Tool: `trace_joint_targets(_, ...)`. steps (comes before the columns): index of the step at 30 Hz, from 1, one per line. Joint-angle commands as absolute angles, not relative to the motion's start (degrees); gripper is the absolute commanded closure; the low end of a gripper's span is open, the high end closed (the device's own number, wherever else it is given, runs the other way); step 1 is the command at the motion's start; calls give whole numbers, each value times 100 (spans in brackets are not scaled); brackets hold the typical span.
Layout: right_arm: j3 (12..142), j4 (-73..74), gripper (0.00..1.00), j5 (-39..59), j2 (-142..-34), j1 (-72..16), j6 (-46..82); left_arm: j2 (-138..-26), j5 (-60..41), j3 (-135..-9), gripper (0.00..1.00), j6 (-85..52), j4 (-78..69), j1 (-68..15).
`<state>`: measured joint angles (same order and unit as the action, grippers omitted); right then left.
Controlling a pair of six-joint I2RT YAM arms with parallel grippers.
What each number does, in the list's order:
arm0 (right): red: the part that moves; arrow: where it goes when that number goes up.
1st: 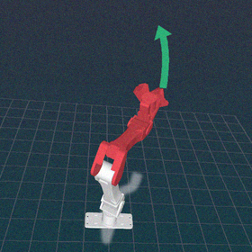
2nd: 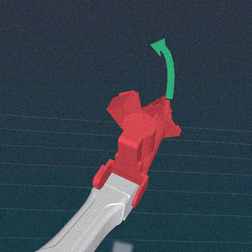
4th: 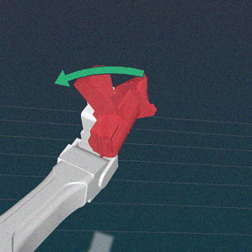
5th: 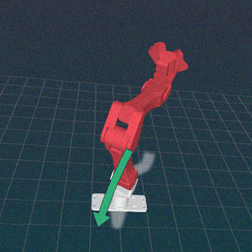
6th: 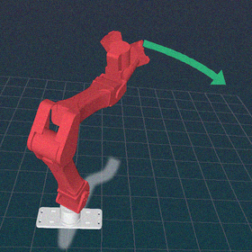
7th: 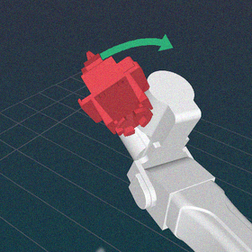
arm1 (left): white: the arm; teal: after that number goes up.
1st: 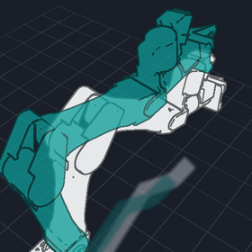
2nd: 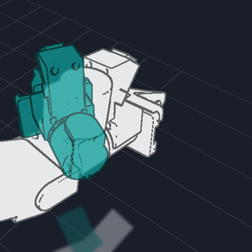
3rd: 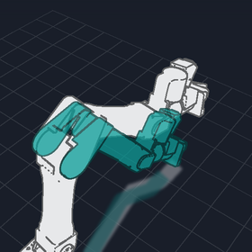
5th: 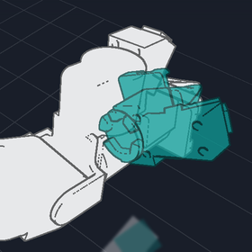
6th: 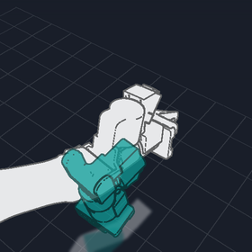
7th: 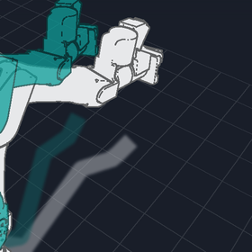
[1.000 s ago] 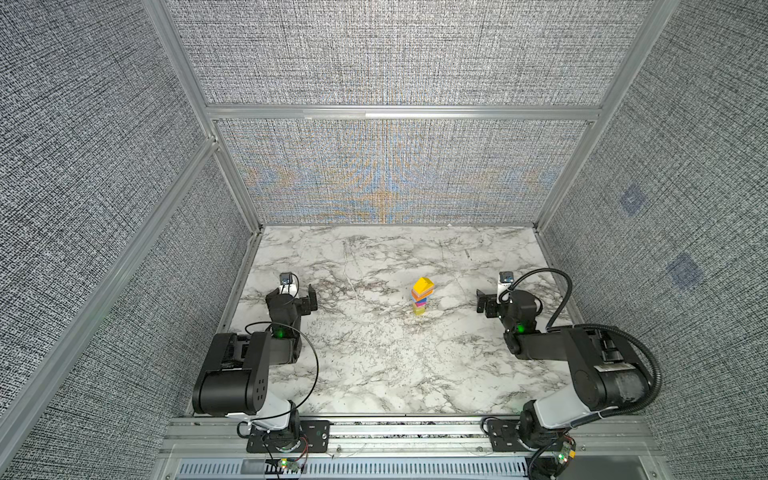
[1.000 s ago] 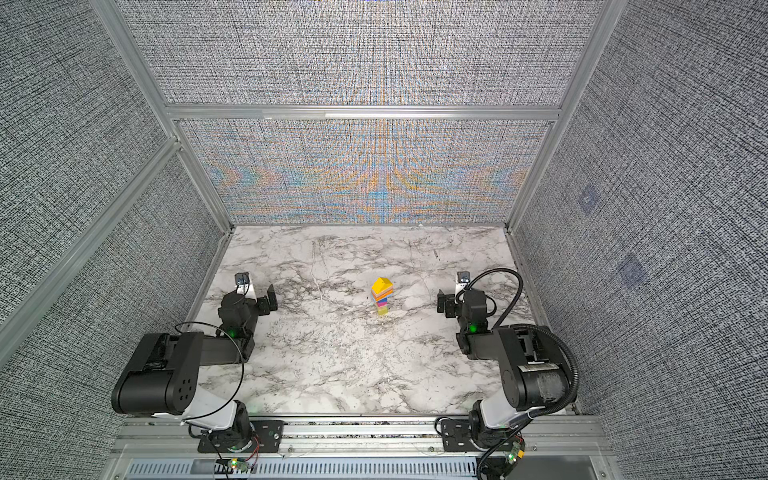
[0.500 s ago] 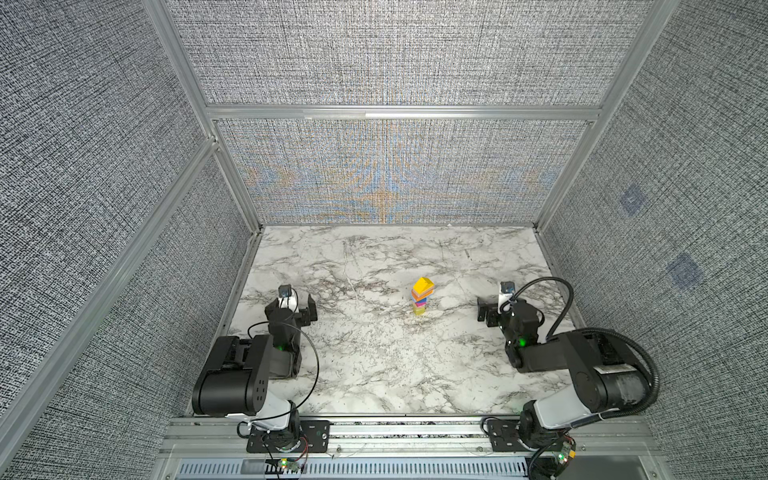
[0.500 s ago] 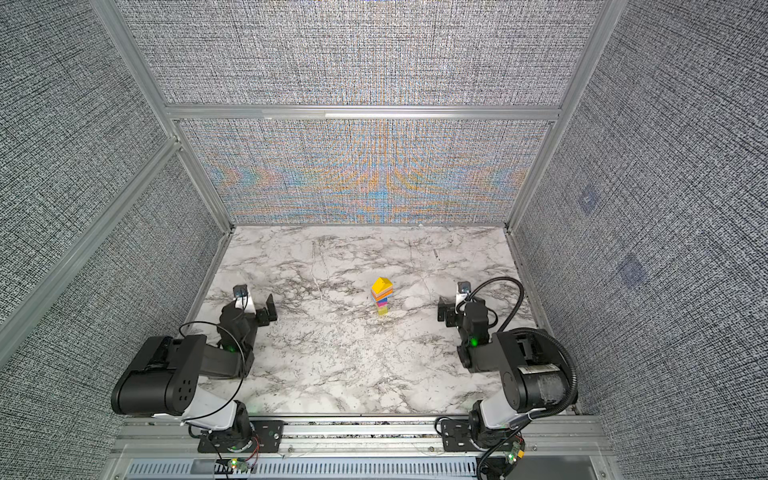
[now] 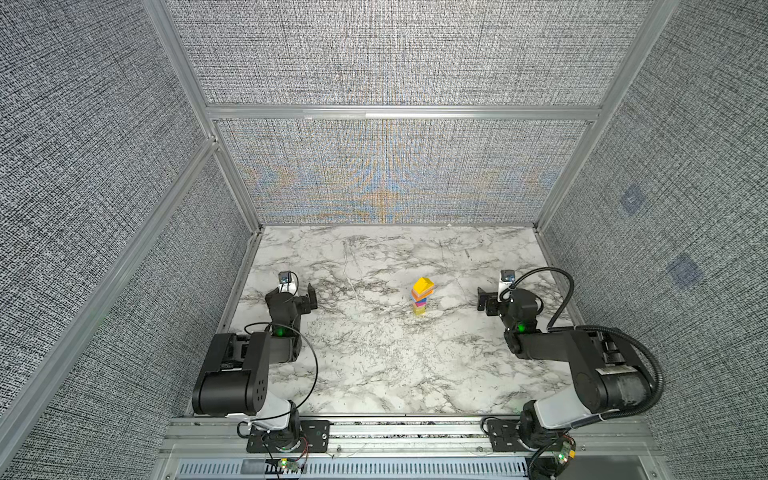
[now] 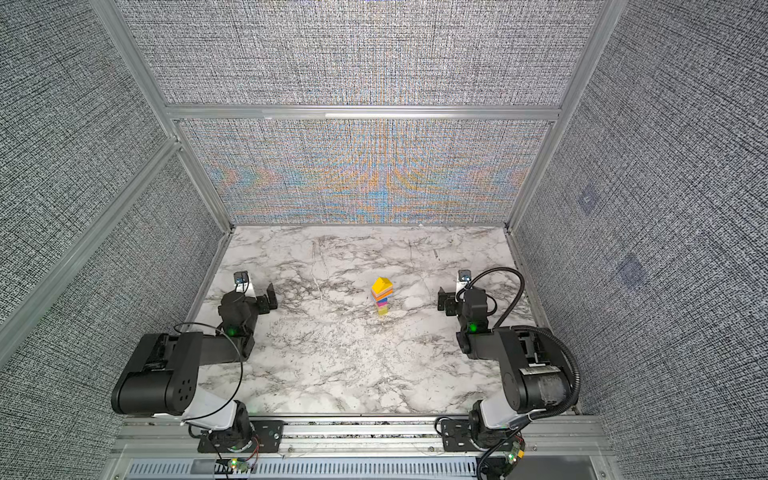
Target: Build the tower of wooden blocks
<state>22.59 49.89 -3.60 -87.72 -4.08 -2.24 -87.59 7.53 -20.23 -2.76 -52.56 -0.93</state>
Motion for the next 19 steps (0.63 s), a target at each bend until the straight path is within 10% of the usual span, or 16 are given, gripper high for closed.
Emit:
trace_joint_targets(1, 2173, 5147, 1, -316, -8845, -405, -274, -8723, 728, -2012, 1, -213, -5361, -88)
trace_joint_targets(9, 1143, 7204, 1, -723, -8961, -400, -111, -9120, 1072, -981, 1, -284, -7871, -51)
trace_joint_targets(13, 2451, 4427, 1, -346, -8762, -368, -166, -8758, 502, -1937, 1, -133, -5565, -53)
trace_joint_targets(19, 2330, 4718, 1, 9, -8773, -260, -215, -8673, 229, -2094, 1, -66, -5132, -33)
